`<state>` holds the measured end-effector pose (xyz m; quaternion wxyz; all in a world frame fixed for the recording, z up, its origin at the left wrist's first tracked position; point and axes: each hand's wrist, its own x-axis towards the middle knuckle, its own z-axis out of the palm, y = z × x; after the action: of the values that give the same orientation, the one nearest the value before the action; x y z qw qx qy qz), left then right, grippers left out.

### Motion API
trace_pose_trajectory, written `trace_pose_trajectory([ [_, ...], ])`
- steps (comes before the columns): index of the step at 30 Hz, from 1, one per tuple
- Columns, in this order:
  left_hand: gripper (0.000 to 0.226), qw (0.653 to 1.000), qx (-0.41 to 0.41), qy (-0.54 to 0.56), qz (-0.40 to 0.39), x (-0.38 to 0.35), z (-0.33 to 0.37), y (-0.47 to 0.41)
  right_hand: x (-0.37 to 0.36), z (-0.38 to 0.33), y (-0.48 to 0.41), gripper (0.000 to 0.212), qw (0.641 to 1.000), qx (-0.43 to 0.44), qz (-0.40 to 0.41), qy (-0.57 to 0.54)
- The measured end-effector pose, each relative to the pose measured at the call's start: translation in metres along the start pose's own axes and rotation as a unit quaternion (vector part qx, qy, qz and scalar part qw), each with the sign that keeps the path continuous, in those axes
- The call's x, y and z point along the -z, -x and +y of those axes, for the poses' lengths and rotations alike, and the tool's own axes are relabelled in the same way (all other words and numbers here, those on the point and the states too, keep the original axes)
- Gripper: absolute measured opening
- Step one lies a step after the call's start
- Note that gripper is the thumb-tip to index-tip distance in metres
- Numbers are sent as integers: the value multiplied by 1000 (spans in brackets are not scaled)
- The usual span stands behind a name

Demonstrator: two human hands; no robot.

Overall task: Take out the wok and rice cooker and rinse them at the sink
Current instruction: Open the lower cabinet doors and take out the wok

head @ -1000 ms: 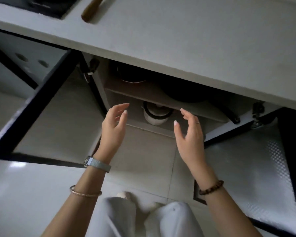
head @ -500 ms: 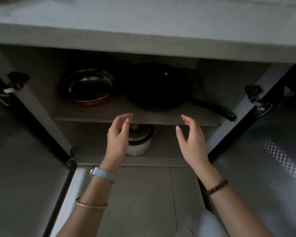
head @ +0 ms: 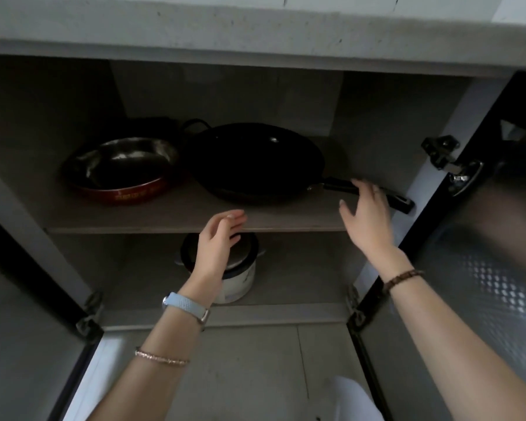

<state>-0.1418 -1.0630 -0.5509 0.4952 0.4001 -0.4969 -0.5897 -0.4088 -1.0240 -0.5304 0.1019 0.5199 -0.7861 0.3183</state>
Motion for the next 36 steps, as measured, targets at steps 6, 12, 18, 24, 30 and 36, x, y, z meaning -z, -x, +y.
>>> trace_pose_trajectory([
  [6, 30, 999, 14, 16, -29, -28, -3, -4, -1, 24, -23, 51, 991, 14, -37, 126],
  [12, 32, 997, 39, 32, -53, -54, -16, -5, 9, 11, -10, 49, 988, 31, -24, 147],
  [18, 26, 981, 137, 105, -86, -86, -22, -4, 22, -21, 20, 48, 995, -18, -88, 48],
  [24, 36, 947, 247, 140, -148, -117, -9, -9, 28, -62, 28, 17, 858, -272, -313, -304],
  [30, 39, 928, 290, 164, -166, -115, 11, -15, 18, -79, 25, 12, 776, -326, -365, -398],
  [36, 29, 932, 304, 144, -135, -103, 10, -23, 10, -92, 40, 7, 780, -335, -329, -414],
])
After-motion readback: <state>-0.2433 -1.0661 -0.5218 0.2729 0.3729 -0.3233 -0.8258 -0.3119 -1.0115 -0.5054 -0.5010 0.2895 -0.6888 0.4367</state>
